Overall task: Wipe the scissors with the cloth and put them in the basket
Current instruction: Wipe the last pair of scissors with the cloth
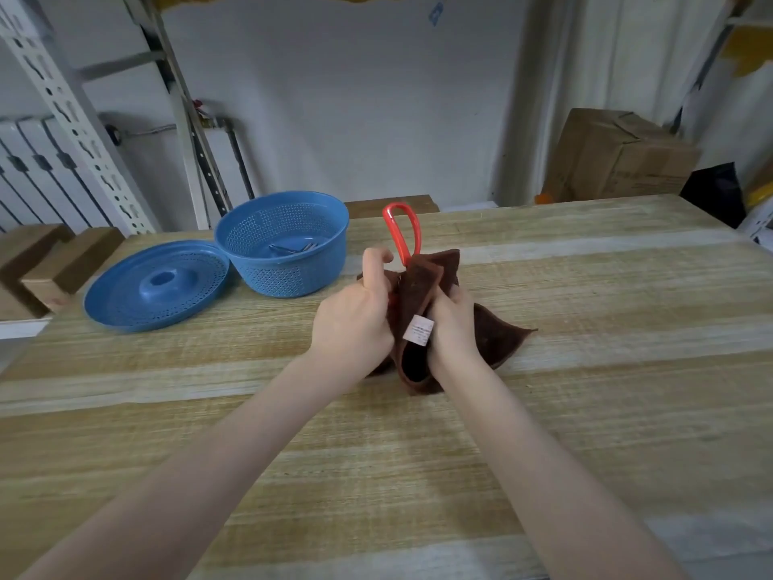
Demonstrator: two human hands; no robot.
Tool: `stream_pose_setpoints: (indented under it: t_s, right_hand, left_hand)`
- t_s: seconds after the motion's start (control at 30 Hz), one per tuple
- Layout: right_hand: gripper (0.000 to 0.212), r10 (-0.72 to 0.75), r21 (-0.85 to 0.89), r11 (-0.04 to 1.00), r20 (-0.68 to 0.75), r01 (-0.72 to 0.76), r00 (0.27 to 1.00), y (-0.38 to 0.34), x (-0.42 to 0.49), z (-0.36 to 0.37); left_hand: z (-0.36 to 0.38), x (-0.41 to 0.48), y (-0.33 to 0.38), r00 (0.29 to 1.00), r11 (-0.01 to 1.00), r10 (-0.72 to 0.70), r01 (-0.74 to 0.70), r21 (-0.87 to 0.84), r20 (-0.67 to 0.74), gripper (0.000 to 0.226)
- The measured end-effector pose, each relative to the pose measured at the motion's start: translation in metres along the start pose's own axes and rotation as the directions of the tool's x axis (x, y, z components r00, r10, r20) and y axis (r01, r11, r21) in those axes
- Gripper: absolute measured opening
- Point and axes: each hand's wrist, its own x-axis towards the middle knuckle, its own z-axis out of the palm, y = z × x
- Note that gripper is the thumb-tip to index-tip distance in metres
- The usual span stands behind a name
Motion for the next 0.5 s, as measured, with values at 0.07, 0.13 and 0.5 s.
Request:
stream_pose_setpoints:
  t_s: [0.07, 0.13, 0.5]
  right_hand:
    - [0.013, -0.013, -0.035, 0.999, 0.035, 0.014, 0.999, -0.001, -0.0022, 0.0006]
    - [0.011, -0.033, -0.031, 0.999, 0.031, 0.034, 0.999, -0.0045, -0.002, 0.0007]
    - [0.019, 0.022, 0.001, 1.0, 0.019, -0.022, 1.0, -0.0035, 0.0061, 0.0056]
  left_hand:
    - [-0.0006, 0.0031, -0.0025, 1.0, 0.999, -0.022, 0.022, 0.024, 0.002, 0.051]
    - [0.0001, 0.0042, -0.0015, 1.0, 0.999, -0.024, 0.024, 0.025, 0.011, 0.055]
    - [0.0009, 0.0098, -0.0039, 0.997, 0.995, -0.073, 0.072, 0.064, 0.022, 0.056]
